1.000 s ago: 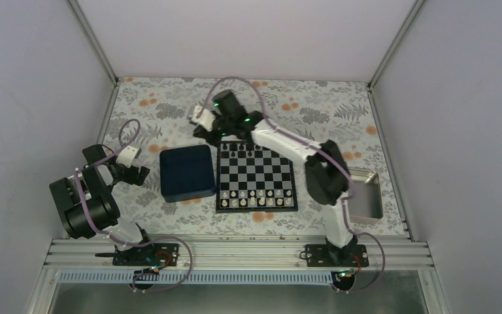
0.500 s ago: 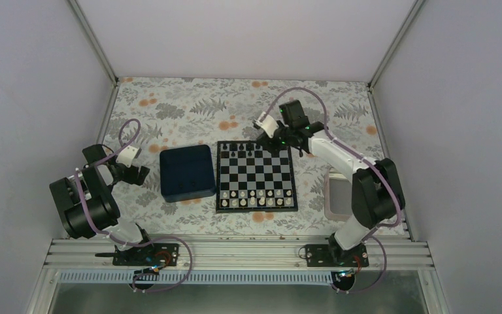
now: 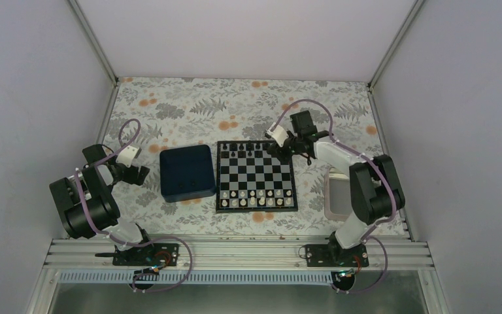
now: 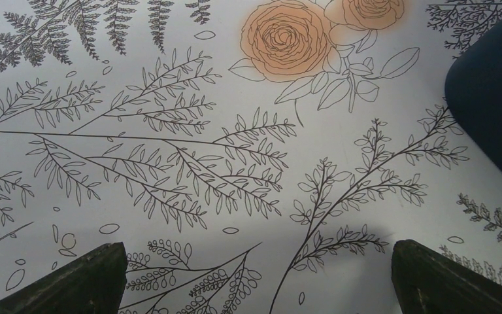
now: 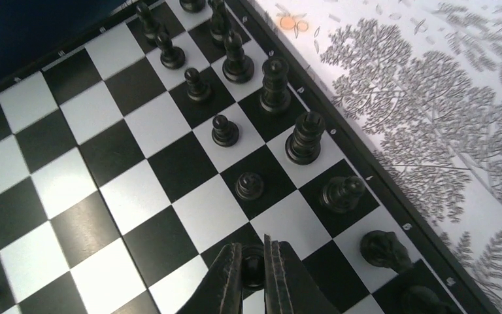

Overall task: Set up the chess pieces on the board
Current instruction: Place the chess piece on the chessboard.

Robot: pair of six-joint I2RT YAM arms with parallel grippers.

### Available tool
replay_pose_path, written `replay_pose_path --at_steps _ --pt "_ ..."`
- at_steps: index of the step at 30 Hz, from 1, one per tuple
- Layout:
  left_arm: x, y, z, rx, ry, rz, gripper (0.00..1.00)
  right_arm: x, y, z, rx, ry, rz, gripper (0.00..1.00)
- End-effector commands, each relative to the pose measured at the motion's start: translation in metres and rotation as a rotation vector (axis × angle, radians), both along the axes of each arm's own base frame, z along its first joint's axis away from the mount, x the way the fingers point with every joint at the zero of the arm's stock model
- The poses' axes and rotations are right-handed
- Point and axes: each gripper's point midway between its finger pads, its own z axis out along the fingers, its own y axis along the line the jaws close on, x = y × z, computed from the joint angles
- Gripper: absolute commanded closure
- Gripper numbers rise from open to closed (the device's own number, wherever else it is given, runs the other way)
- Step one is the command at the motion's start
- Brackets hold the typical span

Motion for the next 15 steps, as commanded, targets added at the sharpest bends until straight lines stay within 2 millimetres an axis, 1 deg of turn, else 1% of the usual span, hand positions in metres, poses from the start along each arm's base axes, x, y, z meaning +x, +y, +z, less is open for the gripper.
replay_pose_path --at_steps 1,7,15 --pt "-0.002 0.003 -0.003 0.015 0.008 0.01 0.0 0.004 0.005 -0.019 0.02 0.013 0.041 0.94" --pt "-0.003 0.003 -0.005 0.015 0.014 0.008 0.0 0.008 0.008 -0.03 0.017 0.037 0.054 0.94" --pt "-0.003 0.004 -0.005 0.017 0.013 0.011 0.0 0.015 0.009 -0.034 0.016 0.028 0.047 0.93"
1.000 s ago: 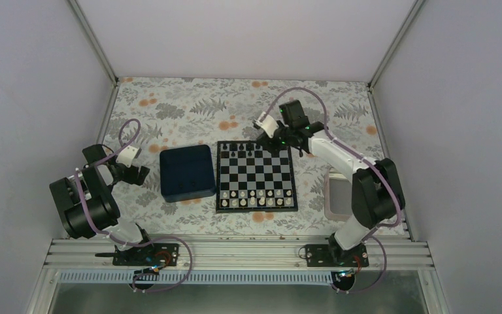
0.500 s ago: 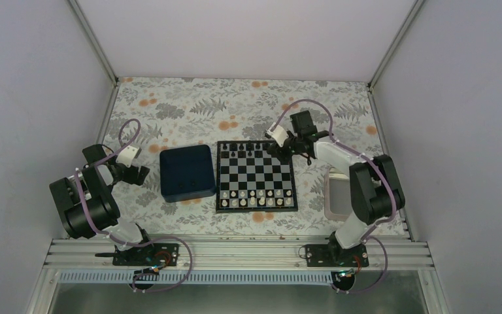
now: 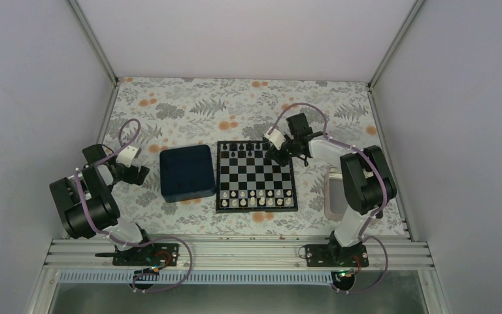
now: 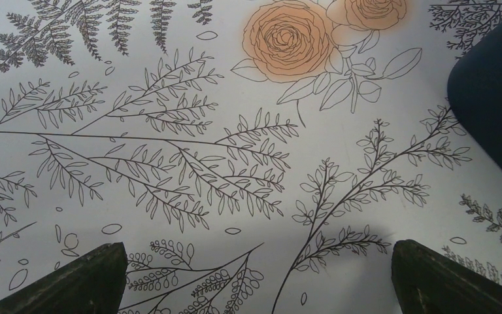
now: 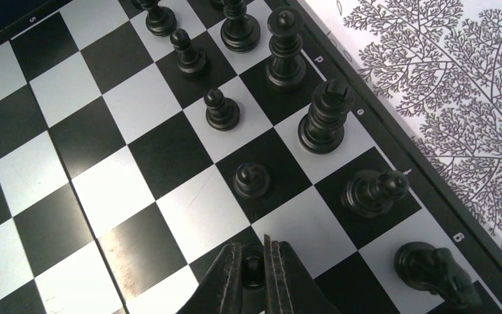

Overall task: Set up the chess pieces on the board
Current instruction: Place the chess piece on the chessboard.

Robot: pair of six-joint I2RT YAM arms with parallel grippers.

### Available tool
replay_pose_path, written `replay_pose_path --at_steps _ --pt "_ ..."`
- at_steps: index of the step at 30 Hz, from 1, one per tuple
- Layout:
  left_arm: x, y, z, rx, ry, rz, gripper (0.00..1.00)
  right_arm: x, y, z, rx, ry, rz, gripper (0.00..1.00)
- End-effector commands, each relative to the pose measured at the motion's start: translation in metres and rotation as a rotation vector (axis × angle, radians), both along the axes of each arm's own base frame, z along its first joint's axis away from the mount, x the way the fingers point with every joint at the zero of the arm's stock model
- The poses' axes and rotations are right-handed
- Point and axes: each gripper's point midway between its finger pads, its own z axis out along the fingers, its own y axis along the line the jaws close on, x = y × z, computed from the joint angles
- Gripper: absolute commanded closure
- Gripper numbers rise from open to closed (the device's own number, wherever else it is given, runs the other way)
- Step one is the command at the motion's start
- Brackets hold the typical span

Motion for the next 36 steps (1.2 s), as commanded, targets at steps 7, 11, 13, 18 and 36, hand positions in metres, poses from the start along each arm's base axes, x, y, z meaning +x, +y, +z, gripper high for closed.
replay_pose_path --at_steps 7,11,13,18,36 --pt "-0.004 0.003 -0.004 0.012 0.014 0.009 0.0 0.019 0.004 0.001 0.021 -0.042 0.009 0.93" --pt "-0.003 0.003 -0.004 0.011 0.013 0.008 0.0 0.023 0.004 0.001 0.02 -0.048 0.003 0.93" --pt "-0.003 0.003 -0.004 0.011 0.014 0.007 0.0 0.024 0.004 0.0 0.017 -0.047 0.003 0.93" --pt "-0.003 0.003 -0.004 0.013 0.012 0.007 0.0 0.026 0.002 -0.004 0.009 -0.043 0.0 0.92" --pt "-0.003 0.003 -0.005 0.01 0.016 0.005 0.0 0.03 0.0 -0.004 0.005 -0.038 0.0 0.84"
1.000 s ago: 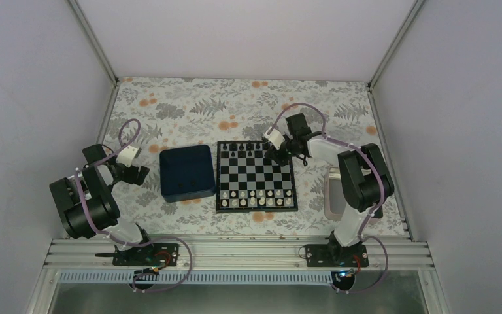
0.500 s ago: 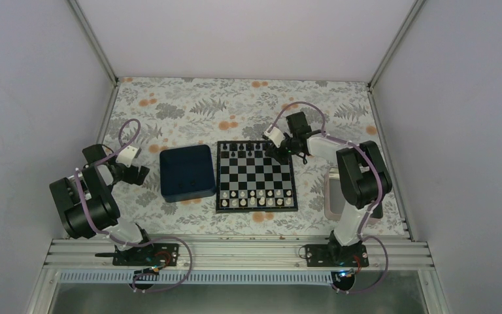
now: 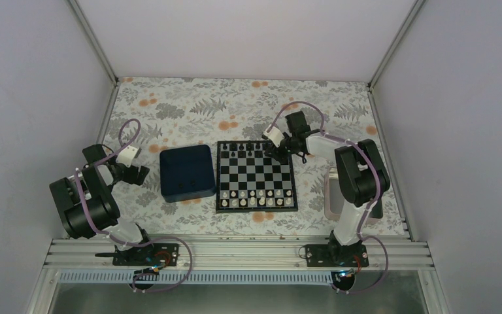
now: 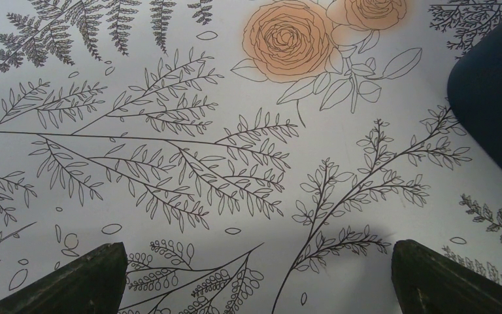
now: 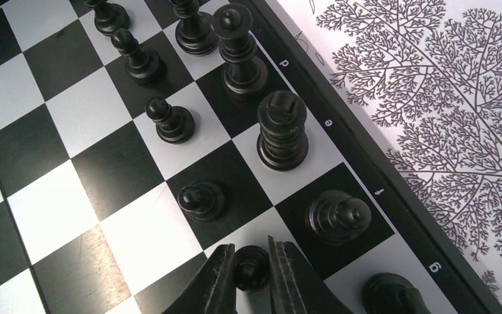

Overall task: Set up the chess pieces on the board
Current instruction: Place the chess piece on the chessboard.

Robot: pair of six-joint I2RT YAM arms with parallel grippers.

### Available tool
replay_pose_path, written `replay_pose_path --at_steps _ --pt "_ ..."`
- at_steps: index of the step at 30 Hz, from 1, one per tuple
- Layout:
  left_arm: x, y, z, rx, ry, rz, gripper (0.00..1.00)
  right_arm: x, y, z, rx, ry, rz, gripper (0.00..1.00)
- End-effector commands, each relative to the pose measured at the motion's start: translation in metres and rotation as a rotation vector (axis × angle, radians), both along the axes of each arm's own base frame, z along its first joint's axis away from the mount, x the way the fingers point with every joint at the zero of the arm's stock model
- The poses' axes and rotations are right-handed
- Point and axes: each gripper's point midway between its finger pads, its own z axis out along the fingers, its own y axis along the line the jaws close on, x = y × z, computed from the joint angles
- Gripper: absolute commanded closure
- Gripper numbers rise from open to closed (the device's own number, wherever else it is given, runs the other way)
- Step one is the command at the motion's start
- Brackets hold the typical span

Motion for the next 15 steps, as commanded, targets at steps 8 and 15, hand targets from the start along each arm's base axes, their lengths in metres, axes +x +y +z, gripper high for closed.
replay_pose_path --at_steps 8,15 --pt "-0.004 0.002 -0.005 0.009 0.017 0.002 0.0 0.008 -0.001 0.036 0.019 -0.059 0.007 0.75" --pt "-0.003 0.002 -0.003 0.012 0.012 0.002 0.0 0.007 0.004 0.087 0.057 -0.117 0.01 0.67"
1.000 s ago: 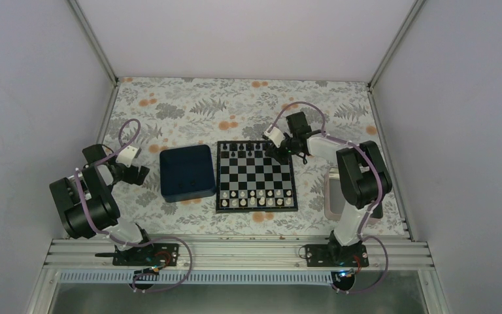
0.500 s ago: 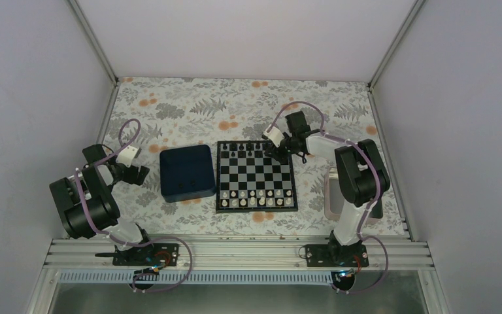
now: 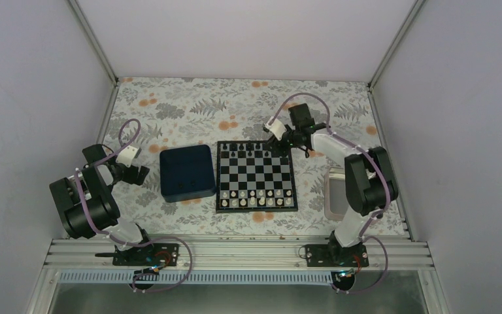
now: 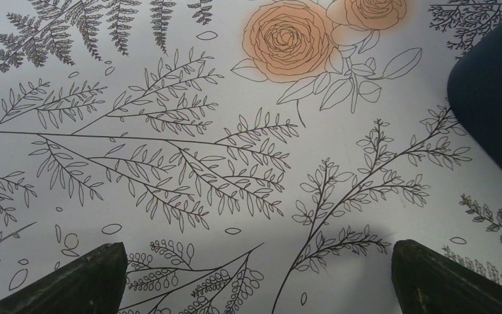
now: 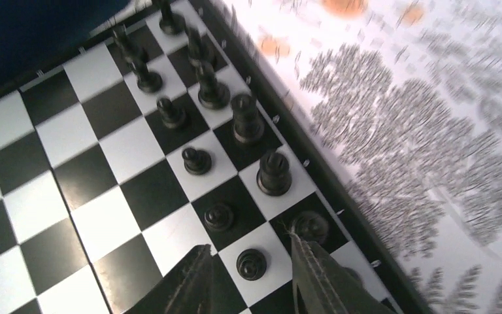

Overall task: Set up the chess pieces on the board
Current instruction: Place the chess piece on the chessboard, then pick up the chess piece from the storage box.

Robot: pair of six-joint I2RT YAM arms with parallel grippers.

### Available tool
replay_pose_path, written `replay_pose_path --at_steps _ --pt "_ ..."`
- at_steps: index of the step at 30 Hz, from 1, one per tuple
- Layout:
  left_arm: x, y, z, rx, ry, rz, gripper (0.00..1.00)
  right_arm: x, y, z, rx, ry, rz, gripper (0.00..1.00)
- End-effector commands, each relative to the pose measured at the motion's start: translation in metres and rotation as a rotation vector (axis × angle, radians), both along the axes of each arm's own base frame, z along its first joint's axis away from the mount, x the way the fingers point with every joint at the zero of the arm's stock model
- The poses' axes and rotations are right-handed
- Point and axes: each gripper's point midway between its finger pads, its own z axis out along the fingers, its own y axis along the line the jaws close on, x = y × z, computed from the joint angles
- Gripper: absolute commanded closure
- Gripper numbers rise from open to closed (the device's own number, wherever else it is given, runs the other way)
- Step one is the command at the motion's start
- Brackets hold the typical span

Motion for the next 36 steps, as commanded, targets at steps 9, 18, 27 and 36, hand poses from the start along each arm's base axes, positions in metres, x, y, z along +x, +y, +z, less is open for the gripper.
replay_pose_path --at_steps 9,18,27,36 --pt "-0.003 0.0 0.004 0.008 -0.005 -0.01 0.0 -0.016 0.095 0.121 0.064 -0.154 0.214 0.53" --pt "-0.002 -0.001 0.002 -0.001 -0.001 -0.01 0.0 -0.066 0.223 0.085 0.039 -0.122 0.495 0.48" --pt "-0.003 -0.001 -0.002 0.001 0.007 -0.012 0.0 -0.09 0.264 -0.003 -0.115 -0.032 0.637 0.48" --pt "-0.003 -0.001 -0.008 -0.009 0.025 -0.018 0.0 -0.101 0.267 -0.031 -0.17 0.008 0.683 0.52"
